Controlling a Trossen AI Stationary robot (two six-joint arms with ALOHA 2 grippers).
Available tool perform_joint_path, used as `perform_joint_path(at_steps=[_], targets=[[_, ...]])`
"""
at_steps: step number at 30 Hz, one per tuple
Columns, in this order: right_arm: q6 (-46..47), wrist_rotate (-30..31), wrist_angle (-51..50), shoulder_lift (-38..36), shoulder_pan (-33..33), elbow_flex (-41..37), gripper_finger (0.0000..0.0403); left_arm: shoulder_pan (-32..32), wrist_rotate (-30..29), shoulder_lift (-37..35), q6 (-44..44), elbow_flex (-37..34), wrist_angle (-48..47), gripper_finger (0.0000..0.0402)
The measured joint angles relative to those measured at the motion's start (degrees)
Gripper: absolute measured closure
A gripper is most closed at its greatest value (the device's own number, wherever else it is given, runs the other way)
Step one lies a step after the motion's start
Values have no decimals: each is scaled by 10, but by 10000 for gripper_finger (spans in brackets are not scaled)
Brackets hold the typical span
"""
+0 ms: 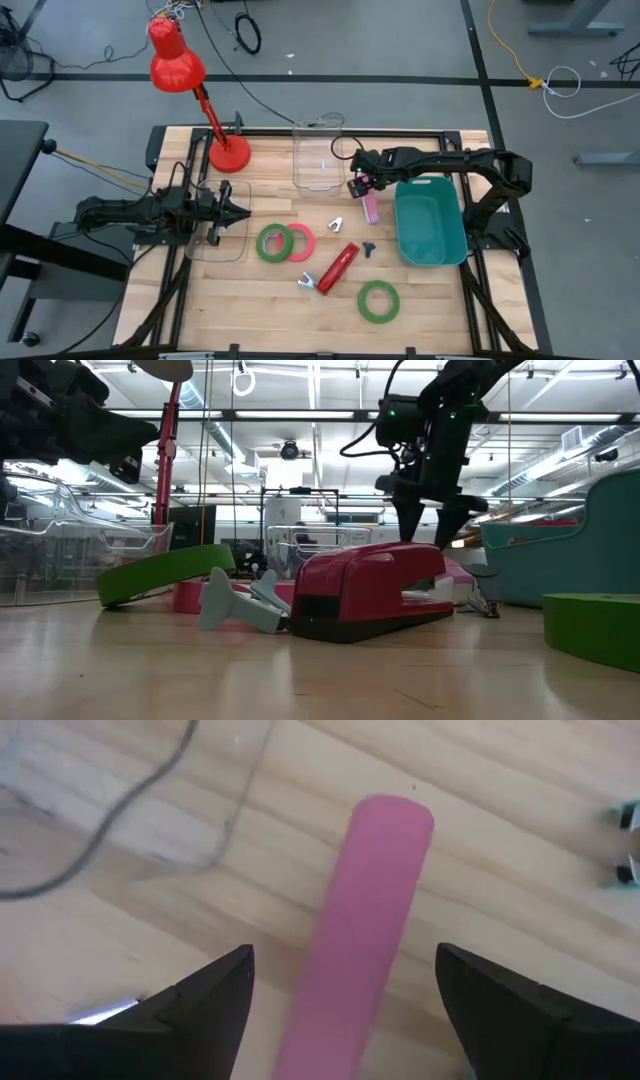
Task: Pick and place Stapler, Stapler remover, tape
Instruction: Put the pink stapler into the right transparent bin
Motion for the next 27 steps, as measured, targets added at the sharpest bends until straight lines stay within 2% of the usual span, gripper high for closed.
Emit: perform_joint_path(at_steps=[19, 27], targets=[[12, 31, 15, 40, 0, 0, 95, 0, 0, 0, 0, 0, 0, 371], [15, 25, 12, 40, 0, 0, 154, 0, 0, 0, 0, 0, 0, 371]])
